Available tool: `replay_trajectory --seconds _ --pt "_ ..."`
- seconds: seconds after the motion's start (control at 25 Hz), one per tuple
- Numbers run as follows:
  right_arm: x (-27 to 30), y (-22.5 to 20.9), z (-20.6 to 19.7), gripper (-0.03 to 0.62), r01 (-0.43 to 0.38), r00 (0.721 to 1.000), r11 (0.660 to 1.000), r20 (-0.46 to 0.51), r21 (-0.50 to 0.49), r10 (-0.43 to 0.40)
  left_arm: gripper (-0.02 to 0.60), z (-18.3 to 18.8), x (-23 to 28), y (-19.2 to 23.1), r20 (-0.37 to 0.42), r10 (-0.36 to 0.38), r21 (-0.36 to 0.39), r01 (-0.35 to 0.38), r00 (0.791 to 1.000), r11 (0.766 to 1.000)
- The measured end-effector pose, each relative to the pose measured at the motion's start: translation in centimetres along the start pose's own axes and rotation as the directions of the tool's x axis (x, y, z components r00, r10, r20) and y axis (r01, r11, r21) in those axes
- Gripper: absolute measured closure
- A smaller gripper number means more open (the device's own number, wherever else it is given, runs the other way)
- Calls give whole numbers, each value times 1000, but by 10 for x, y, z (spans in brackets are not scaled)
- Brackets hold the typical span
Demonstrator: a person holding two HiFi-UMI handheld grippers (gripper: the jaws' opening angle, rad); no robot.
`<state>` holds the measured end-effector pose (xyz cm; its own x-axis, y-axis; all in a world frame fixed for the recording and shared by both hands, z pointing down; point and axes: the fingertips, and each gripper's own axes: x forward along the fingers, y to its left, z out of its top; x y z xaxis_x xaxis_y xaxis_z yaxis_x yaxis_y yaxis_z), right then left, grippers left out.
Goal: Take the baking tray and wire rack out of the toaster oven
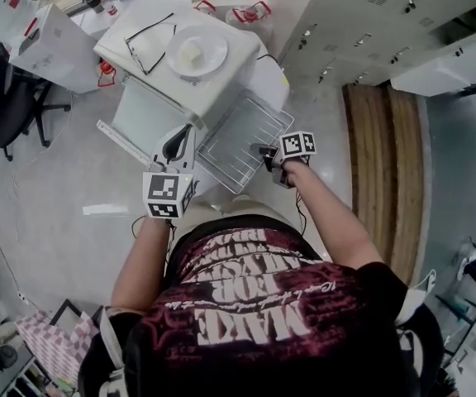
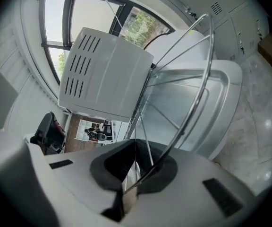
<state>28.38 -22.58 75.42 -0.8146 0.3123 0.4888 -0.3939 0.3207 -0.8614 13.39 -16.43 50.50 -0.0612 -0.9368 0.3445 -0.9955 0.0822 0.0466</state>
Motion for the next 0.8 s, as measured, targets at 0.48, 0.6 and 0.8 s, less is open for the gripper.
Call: replay_trajectory --seconds 0.48,0.6,0.8 --pt "-2 -38 -12 383 302 951 949 -95 92 -293 575 2 -17 30 -13 -27 -7 27 1000 1000" --pt "-5 -43 -15 350 361 930 927 -105 102 -351 575 4 -11 40 -16 -69 -2 69 998 998" --pt "-11 -38 -15 287 417 909 897 -80 150 -409 575 24 7 51 -3 -189 53 189 982 980"
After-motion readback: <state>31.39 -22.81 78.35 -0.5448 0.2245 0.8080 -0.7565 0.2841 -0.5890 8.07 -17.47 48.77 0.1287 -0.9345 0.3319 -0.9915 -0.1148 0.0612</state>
